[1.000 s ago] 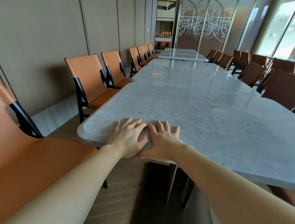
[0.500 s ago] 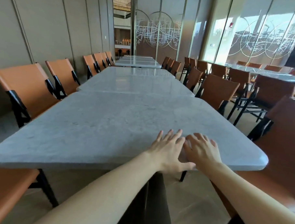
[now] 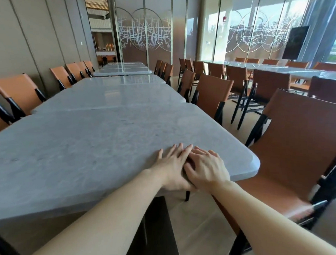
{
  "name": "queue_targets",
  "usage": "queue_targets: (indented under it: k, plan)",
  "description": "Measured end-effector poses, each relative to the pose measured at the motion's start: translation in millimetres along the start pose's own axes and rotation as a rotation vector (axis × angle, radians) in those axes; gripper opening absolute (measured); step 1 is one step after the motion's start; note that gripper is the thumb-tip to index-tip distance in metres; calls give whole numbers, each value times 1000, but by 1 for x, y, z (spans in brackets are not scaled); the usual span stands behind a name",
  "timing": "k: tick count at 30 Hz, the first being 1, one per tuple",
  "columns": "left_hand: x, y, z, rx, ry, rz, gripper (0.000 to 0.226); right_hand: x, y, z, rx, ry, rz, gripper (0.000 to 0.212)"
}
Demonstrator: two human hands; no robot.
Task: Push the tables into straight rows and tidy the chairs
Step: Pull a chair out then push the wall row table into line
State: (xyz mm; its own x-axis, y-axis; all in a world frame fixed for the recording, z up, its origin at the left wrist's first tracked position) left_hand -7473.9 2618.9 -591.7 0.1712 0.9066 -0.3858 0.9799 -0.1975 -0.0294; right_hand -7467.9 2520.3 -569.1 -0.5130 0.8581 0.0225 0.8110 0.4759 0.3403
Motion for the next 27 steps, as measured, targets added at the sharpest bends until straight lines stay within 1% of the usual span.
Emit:
queue_targets:
  k: [9,17,22,27]
  plan:
    - [-6,14,-2,-33,-37,27,121,-16,10,7,6,-14,34,62]
    - [-8,23,-1,-19,-76,21,125,-21,15,9,-1,0,22,63]
    - [-6,25,1,-37,-71,32,125,-23,15,11,-11,8,30,60]
    - [-6,26,-1,-28,-78,28,125,-23,16,10,10,15,49,62]
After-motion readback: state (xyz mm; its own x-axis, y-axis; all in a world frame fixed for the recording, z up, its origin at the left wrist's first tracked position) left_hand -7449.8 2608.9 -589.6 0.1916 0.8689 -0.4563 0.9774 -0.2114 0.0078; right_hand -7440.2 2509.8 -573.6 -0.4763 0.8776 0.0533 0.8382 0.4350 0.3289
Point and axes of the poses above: each hand's wrist, its own y-axis towards the middle knuckle, its own z-axis out of the palm, x = y × z, the point moved 7 cm from there along y, towards the middle knuckle, and after that the axes turned 12 degrees about -y, right-handed, at the moved point
